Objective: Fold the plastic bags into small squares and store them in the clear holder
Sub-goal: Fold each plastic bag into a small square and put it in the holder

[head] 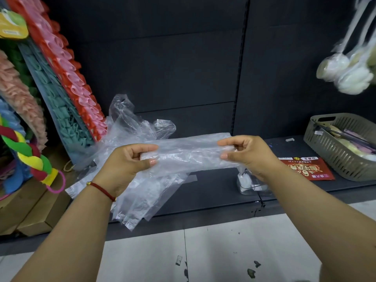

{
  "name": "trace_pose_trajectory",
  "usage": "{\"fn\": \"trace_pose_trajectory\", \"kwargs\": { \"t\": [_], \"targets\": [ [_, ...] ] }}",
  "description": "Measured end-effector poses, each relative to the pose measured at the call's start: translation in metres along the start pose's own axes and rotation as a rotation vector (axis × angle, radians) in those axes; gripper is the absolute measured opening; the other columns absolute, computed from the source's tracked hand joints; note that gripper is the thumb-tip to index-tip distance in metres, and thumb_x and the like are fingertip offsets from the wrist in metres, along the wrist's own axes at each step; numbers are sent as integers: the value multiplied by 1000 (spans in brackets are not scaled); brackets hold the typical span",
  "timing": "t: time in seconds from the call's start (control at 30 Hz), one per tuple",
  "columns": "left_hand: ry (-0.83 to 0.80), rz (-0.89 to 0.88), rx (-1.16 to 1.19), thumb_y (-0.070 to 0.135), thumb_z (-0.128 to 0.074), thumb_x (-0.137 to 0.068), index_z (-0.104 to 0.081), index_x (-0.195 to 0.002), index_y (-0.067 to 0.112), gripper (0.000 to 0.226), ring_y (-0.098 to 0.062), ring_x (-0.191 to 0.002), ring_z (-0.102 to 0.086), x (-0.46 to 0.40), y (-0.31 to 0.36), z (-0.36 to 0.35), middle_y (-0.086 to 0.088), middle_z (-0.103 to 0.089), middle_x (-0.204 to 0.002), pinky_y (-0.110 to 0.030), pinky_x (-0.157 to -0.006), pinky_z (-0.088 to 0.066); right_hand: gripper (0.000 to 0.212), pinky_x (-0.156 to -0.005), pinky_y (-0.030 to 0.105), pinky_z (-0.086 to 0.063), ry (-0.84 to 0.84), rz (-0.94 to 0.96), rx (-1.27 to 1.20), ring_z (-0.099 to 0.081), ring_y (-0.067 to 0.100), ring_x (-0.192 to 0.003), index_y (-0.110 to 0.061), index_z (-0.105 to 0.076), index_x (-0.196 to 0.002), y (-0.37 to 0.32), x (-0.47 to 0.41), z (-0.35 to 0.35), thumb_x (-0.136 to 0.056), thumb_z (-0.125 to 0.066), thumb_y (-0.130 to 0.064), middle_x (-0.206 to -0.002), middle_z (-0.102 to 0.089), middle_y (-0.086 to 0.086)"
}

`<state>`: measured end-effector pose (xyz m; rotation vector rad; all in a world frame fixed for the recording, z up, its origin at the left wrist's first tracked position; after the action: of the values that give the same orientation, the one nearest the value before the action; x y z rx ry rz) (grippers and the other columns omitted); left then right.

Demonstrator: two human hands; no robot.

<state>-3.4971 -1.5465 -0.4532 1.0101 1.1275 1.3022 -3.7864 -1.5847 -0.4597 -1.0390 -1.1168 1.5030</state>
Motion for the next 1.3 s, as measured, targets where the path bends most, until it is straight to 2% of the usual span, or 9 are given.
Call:
{"fn": "trace_pose_trajectory", "kwargs": {
  "t": [0.13, 0.23, 0.43, 0.63, 0.7, 0.83, 1.03, 1.2, 1.3],
  "targets": [
    [-35, -16, -99, -7, -71, -79, -70, -102, 20, 36, 2, -101, -65, 2, 4, -4, 1, -68, -114, -9, -79, -50, 29, -68, 32, -46, 43, -7, 46, -47, 18, -68, -28, -76, -90, 0, 1, 2, -73, -83, -6, -89, -67, 10],
    [-5, -38, -247, 1, -73, -82, -71, -100, 25, 30, -9, -97, -63, 1, 7, 0, -3, -70, -106, -9, -76, -50, 29, -67, 15, -46, 58, 5, 103, -51, 0, -64, -30, -74, -89, 0, 0, 3, -74, -82, -7, -84, -66, 0],
    [71, -45, -364, 11, -73, -85, -75, -86, 27, 16, -28, -77, -58, 1, 11, 6, -24, -70, -94, -54, -83, -53, 24, -64, 14, -42, 85, -30, 227, -52, 3, -65, -29, -72, -84, 7, 0, 1, -73, -85, -13, -78, -62, -4],
    [138, -63, -365, 18, -70, -89, -72, -82, 20, 8, -16, -81, -60, -2, 14, 10, -3, -68, -98, -20, -72, -45, 18, -59, 14, -43, 18, -93, 362, -54, 7, -62, -19, -69, -69, 20, -2, -10, -72, -85, -14, -66, -62, -5],
    [126, -44, -242, 18, -68, -90, -70, -75, 20, 15, -16, -80, -58, -3, 11, 12, 6, -65, -96, -21, -79, -41, 18, -64, 18, -44, -121, -140, 420, -55, 5, -61, -15, -68, -69, 31, 3, -26, -72, -86, -16, -65, -63, -6],
    [134, -84, -76, 11, -64, -92, -66, -72, 14, 20, -13, -60, -57, 1, 22, 6, 5, -62, -60, -24, -66, -51, 17, -60, 12, -42, -347, -243, 541, -56, 3, -66, -17, -68, -76, 51, 20, -51, -74, -84, -21, -71, -63, -9],
    [36, -155, -205, 13, -72, -87, -71, -74, 13, 13, -11, -59, -60, 2, 39, -23, 5, -66, -65, -29, -60, -55, 36, -95, 26, -49, -528, -248, 90, -66, 8, -94, -21, -63, -108, 40, 33, -91, -78, -81, -24, -96, -72, 2],
    [-58, -183, -186, 9, -71, -86, -72, -76, 14, 11, -14, -64, -63, 6, 48, -49, 4, -69, -68, -24, -58, -53, 19, -82, 29, -55, -412, -197, -56, -66, 16, -83, 1, -70, -97, 25, 33, -99, -81, -75, -8, -90, -71, 9],
    [-9, -101, 62, 12, -71, -88, -70, -97, 15, 10, -17, -69, -65, 6, 40, -50, -3, -70, -75, -28, -60, -56, 9, -72, 26, -57, -334, -222, -126, -67, 16, -73, -1, -71, -86, 27, 30, -95, -79, -76, -5, -80, -72, 6]
  ]
}}
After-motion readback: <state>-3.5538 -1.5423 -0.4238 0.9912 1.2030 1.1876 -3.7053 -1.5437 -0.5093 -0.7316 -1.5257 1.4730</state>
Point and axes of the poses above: each hand's wrist, its own x-axis away from the middle knuckle, its own z-axis out of the back of the hand, y = z × x, the point moved 10 cm from there along -x, towards the middle knuckle
